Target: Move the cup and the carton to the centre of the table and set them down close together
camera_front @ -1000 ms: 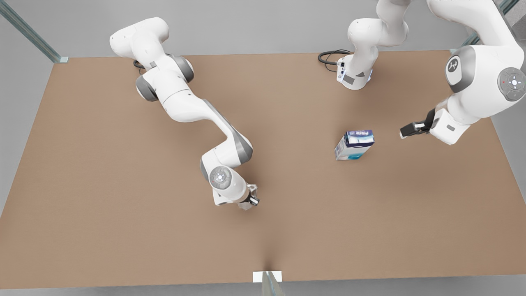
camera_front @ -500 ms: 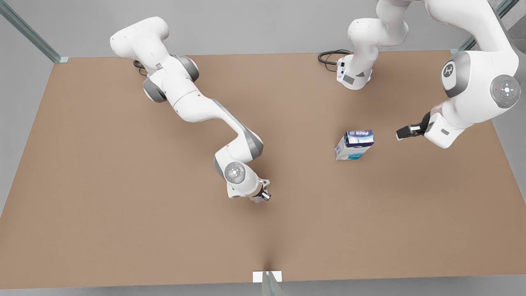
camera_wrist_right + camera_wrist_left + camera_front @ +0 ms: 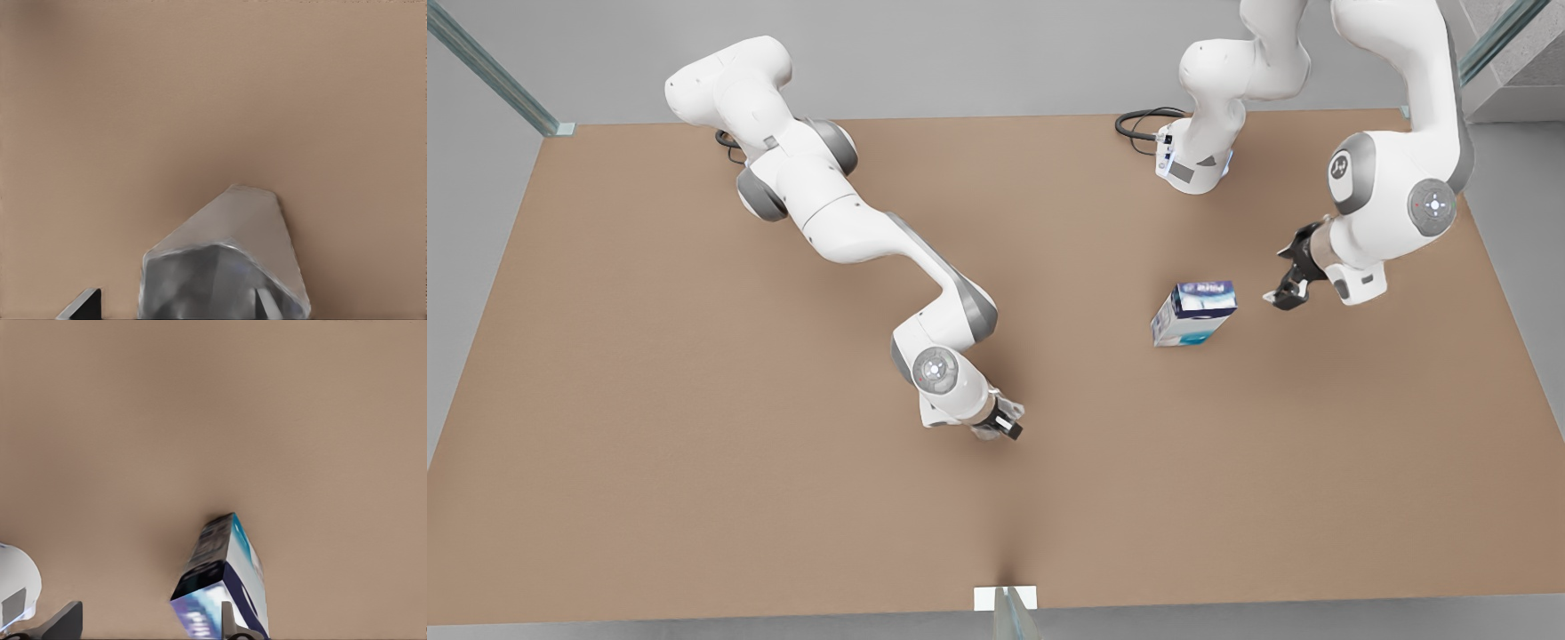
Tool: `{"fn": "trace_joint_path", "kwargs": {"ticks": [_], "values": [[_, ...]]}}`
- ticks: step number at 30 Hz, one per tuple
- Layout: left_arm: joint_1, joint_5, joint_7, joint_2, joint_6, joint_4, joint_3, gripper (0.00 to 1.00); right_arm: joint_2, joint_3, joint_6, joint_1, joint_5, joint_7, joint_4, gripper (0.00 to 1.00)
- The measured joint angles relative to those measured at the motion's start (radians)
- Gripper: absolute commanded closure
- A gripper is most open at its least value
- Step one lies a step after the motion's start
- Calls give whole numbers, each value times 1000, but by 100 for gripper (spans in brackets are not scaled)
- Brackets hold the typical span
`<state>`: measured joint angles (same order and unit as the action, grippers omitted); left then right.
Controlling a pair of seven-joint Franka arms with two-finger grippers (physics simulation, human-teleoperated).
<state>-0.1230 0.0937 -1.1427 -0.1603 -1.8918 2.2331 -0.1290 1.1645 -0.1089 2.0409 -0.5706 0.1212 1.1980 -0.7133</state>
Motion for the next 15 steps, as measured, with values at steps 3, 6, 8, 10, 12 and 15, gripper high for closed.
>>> {"fn": "trace_joint_path", "kwargs": {"ticks": [3, 6, 8, 10, 12, 15], "values": [[2, 25, -26, -7, -122, 66, 0, 0, -2, -1, -1, 2, 0, 0, 0, 0], [-2, 78, -59, -39, -158, 127, 2, 0, -15, -13, 0, 10, 4, 6, 1, 0], [-42, 106, -105, -47, -160, 151, 8, 0, -79, -49, -17, 58, 32, -1, -2, 0], [-42, 133, -106, -45, -221, 165, 10, 0, -197, -60, -176, 137, 46, -173, -16, 0], [-54, 162, -104, -41, -248, 168, 11, 0, -454, -52, -325, 310, -6, -610, -318, 0], [-54, 195, -89, -27, -275, 179, 10, 0, -725, -51, -386, 598, -56, -1067, -650, 0]]}}
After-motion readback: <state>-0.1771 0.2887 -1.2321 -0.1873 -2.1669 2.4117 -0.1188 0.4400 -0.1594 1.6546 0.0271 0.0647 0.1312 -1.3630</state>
